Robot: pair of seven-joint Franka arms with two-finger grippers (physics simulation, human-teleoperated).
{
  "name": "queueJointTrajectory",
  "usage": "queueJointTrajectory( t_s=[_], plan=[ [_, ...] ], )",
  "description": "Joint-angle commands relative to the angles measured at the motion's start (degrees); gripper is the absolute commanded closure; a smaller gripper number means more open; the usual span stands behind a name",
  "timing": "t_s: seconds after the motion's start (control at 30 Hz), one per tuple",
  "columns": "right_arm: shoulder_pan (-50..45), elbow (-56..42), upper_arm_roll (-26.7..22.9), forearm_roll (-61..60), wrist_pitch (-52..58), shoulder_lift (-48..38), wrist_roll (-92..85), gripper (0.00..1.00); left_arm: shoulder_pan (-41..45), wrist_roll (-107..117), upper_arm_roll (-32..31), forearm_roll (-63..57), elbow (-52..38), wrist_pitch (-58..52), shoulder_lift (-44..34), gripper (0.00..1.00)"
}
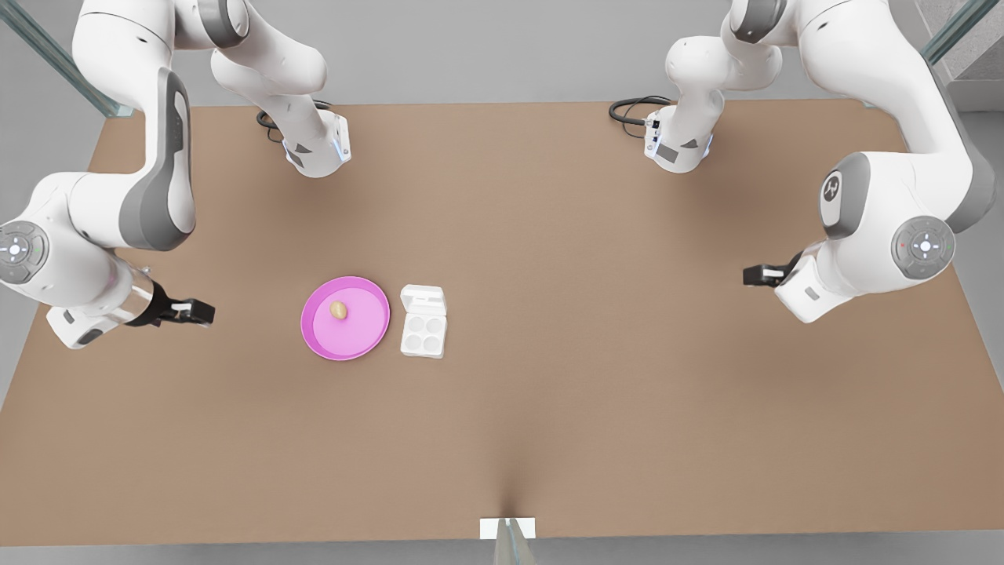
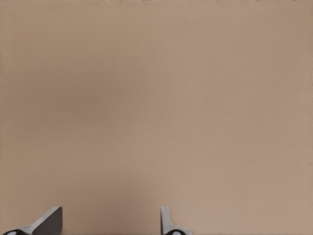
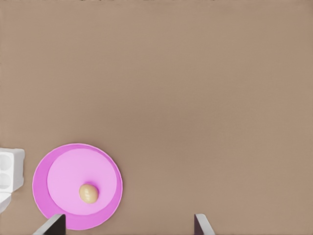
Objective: Pack egg into the box and close the box lid
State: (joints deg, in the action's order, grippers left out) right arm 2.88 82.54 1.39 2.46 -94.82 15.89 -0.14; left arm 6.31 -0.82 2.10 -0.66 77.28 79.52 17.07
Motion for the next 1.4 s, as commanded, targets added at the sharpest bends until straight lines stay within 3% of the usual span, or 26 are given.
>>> queueJointTrajectory(
  t_s=[0.0,0.17,0.23,0.73,1.17,1.2,1.23,1.37],
  plan=[
    [0.0,1.0,0.0,0.0,-3.0,0.0,-1.4,0.0,0.0,-0.8,0.0,0.1,0.0,3.3,0.0,0.0],
    [-0.6,33.8,0.4,1.1,-35.1,-1.0,-9.6,0.0,0.0,-0.8,0.0,0.1,0.8,3.8,0.0,0.0],
    [-3.2,38.3,1.2,1.1,-40.4,-0.1,-9.8,0.0,0.1,-0.8,0.0,0.1,0.8,3.7,0.0,0.0],
    [-9.7,48.3,2.2,1.1,-47.0,2.9,-19.3,0.0,0.6,-0.7,0.0,0.0,1.3,3.8,0.1,0.0],
    [-10.9,48.9,3.7,1.1,-48.7,5.3,-18.7,0.0,0.6,-0.7,0.0,-0.1,1.3,4.1,0.3,0.0],
    [-10.8,48.9,3.7,1.1,-48.7,5.4,-18.8,0.04,0.6,-0.7,0.0,-0.1,1.3,4.1,0.3,0.0],
    [-10.8,48.9,3.7,1.1,-48.7,5.3,-18.8,0.2,0.6,-0.7,0.0,-0.1,1.3,4.2,0.3,0.0],
    [-10.5,48.8,3.7,1.1,-48.7,5.6,-18.8,0.34,0.6,-0.7,0.0,-0.1,1.3,4.1,0.3,0.0]
  ],
)
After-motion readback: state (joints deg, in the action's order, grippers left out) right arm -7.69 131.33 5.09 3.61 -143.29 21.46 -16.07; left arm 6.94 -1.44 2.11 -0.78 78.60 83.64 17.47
